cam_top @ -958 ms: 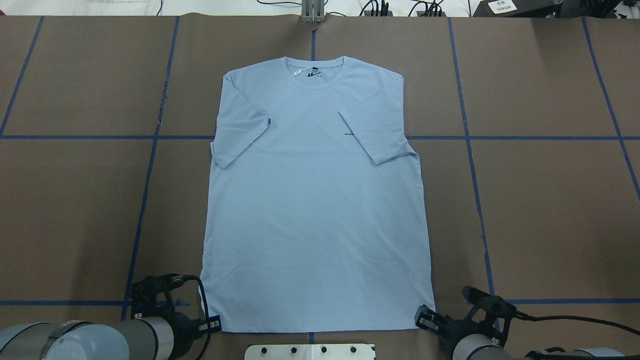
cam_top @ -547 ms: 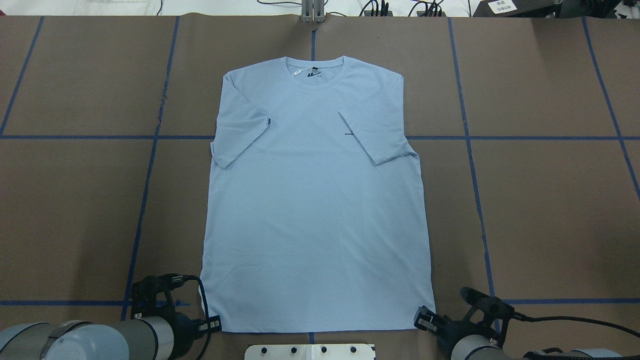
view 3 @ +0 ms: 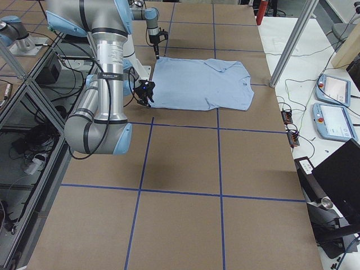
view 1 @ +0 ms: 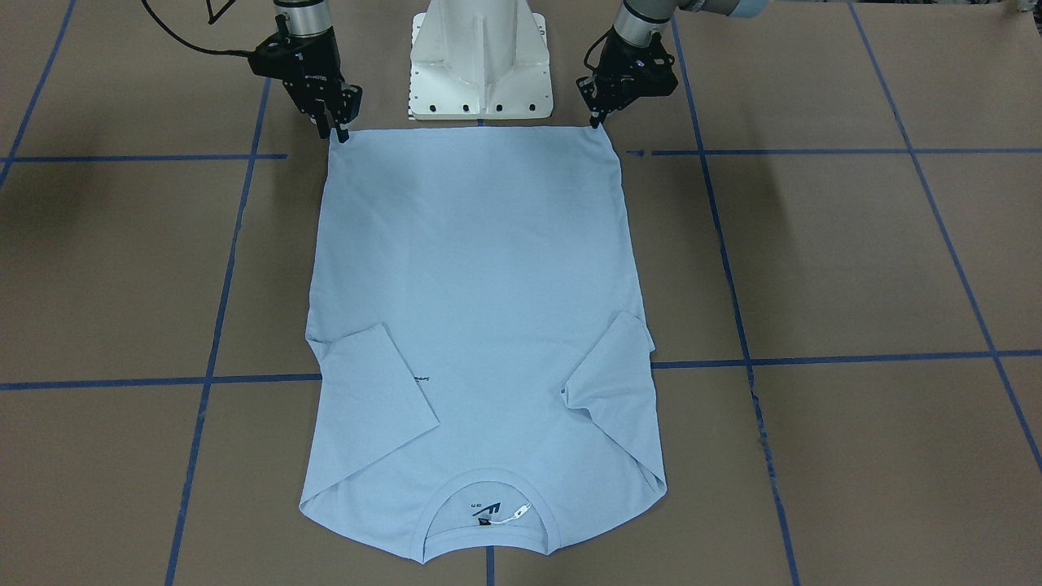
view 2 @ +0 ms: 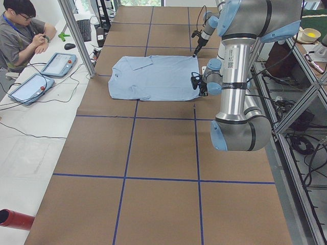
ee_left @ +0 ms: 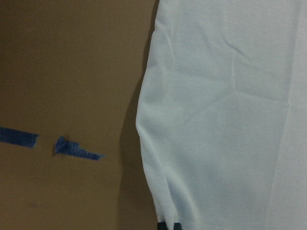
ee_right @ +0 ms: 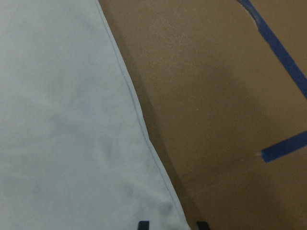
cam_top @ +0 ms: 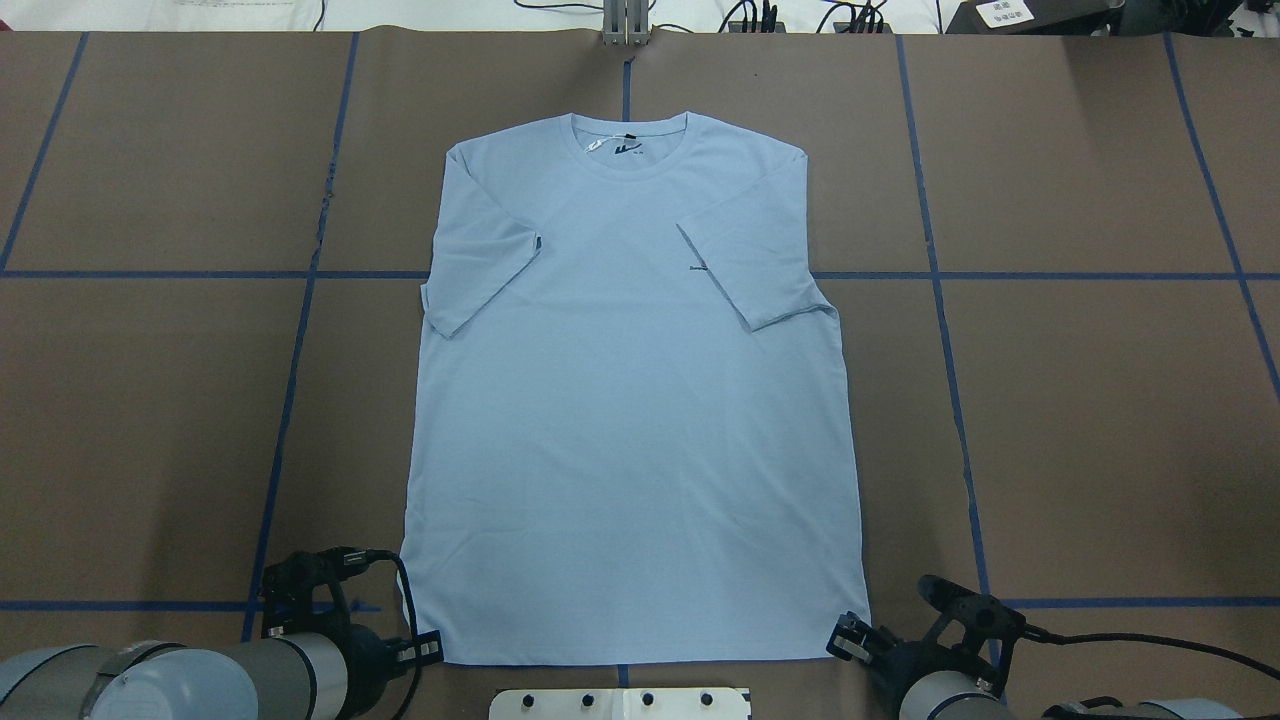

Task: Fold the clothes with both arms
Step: 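Lower both grippers and pinch the two hem corners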

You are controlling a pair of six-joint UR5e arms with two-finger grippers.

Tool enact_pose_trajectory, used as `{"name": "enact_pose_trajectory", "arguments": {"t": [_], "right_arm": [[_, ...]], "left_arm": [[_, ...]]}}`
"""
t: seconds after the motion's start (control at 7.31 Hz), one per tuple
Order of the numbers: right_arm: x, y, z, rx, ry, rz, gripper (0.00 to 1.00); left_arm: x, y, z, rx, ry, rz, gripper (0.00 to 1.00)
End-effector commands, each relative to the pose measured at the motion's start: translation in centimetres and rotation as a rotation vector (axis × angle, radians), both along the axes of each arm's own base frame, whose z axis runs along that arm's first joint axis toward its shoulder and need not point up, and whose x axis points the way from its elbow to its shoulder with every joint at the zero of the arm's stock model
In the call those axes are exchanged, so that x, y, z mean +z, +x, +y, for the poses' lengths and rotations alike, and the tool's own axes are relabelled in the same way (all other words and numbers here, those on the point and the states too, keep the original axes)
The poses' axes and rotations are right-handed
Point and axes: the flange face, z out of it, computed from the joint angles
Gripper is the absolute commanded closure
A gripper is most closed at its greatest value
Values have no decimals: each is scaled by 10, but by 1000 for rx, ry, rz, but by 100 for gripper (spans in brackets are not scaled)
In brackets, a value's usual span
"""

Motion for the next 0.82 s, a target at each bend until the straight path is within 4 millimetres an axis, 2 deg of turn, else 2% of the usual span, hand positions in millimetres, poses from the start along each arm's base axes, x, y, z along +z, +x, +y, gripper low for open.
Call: {"name": "enact_pose_trajectory", "arguments": {"t": [0.0,0.55,0.68], "right_arm": [[0,0,0,3,4,0,100],[3,2,2,-11,14,52,100],[1,4,2,-15,15,61,54]], "left_arm": [[-1,0,0,1,1,1,100],[-9,-5,0,1,1,19,100],[-8,-5,0,1,1,18,100]]}}
